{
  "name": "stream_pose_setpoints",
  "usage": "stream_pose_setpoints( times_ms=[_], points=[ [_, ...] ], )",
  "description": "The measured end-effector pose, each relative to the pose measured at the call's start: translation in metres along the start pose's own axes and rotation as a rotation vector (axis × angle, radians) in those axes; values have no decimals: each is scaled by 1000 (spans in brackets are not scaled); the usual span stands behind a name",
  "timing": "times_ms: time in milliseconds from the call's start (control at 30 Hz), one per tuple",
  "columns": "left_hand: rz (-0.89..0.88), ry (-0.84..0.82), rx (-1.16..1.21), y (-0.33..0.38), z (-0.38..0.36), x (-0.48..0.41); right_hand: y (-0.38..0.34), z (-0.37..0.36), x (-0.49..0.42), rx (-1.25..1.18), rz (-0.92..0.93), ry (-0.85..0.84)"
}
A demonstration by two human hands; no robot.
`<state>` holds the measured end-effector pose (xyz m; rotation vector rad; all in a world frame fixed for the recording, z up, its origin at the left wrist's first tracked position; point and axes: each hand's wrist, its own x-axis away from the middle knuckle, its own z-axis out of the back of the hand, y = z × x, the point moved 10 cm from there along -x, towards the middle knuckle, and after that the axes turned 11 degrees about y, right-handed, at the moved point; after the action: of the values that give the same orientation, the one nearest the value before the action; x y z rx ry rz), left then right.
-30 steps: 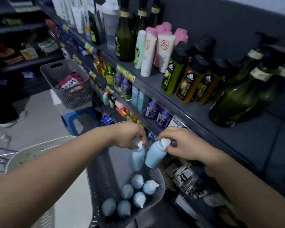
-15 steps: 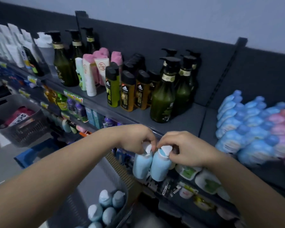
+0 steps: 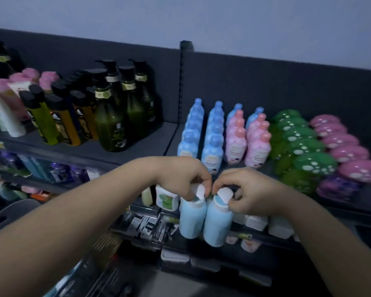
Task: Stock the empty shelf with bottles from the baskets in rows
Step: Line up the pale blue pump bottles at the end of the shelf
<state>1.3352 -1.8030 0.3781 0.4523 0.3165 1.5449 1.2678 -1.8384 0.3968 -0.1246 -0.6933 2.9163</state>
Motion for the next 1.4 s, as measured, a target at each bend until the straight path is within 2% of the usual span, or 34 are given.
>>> stream_pose_setpoints(
  times_ms=[167, 333, 467, 600, 800, 967, 1200, 1400],
  points=[
    [-120, -27, 53, 83, -12, -53, 37, 55, 73, -20, -107, 40],
    [-276, -97, 60, 166, -11, -103, 65, 112, 138, -14, -98, 181],
    [-410, -137, 83, 230, -2, -139, 93, 161, 183, -25, -224, 256],
    [-509, -162, 92, 276, 21, -176, 109, 215, 208, -3, -275, 339],
    [-607, -200, 149, 322, 49, -233, 137, 283, 239, 1, -388, 494],
    [-697, -140, 82, 357, 81, -276, 164, 336, 252, 80, -439, 593],
    [-766, -134, 90, 382, 81, -325, 200, 362, 271, 50, -460, 705],
    [-784, -153, 134, 399, 77, -363, 234, 381, 288, 7, -444, 696]
  ],
)
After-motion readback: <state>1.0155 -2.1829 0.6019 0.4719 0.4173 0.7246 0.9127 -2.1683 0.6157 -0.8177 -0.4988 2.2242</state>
